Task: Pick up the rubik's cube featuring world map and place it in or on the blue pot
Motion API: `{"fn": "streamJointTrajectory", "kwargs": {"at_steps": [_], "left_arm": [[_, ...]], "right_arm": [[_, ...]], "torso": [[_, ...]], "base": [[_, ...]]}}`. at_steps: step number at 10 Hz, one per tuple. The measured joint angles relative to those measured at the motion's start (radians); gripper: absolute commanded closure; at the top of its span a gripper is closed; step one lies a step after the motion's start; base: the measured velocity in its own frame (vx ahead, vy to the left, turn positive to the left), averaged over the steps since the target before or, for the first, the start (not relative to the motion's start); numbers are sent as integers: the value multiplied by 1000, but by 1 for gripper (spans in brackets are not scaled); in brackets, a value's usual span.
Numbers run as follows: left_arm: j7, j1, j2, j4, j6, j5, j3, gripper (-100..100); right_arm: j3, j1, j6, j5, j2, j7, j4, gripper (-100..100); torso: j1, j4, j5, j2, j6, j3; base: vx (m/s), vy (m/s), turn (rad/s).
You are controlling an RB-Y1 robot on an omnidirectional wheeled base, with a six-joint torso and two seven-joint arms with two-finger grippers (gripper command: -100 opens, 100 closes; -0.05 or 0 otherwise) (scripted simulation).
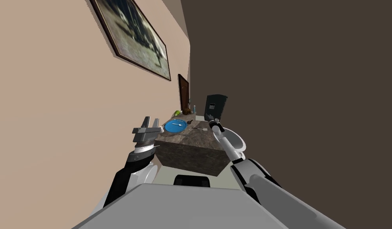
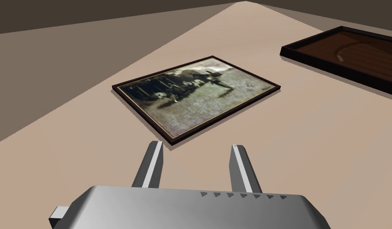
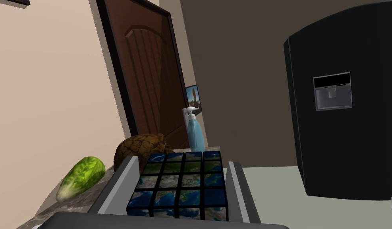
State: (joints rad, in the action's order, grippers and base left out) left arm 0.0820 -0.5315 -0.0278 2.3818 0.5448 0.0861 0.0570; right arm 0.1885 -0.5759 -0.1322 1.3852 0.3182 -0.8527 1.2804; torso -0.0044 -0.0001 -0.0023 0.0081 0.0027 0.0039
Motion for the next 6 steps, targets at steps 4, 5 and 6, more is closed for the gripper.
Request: {"fn": "streamJointTrajectory", "kwargs": {"at_steps": [4, 5, 6], "left_arm": [[0, 0, 0, 0, 0, 0, 0, 0], [0, 0, 0, 0, 0, 0, 0, 0], [0, 0, 0, 0, 0, 0, 0, 0]], "right_arm": [[6, -13, 26, 4, 52, -27, -32, 100], [-51, 4, 69, 17, 31, 17, -24, 100], [-29, 6, 70, 16, 61, 5, -34, 100]], "torso": [[3, -1, 1, -2, 1, -2], [2, -1, 0, 0, 2, 0], [2, -1, 1, 0, 1, 0]], "base": [[-53, -1, -52], [-75, -3, -54], [-95, -11, -79]]}}
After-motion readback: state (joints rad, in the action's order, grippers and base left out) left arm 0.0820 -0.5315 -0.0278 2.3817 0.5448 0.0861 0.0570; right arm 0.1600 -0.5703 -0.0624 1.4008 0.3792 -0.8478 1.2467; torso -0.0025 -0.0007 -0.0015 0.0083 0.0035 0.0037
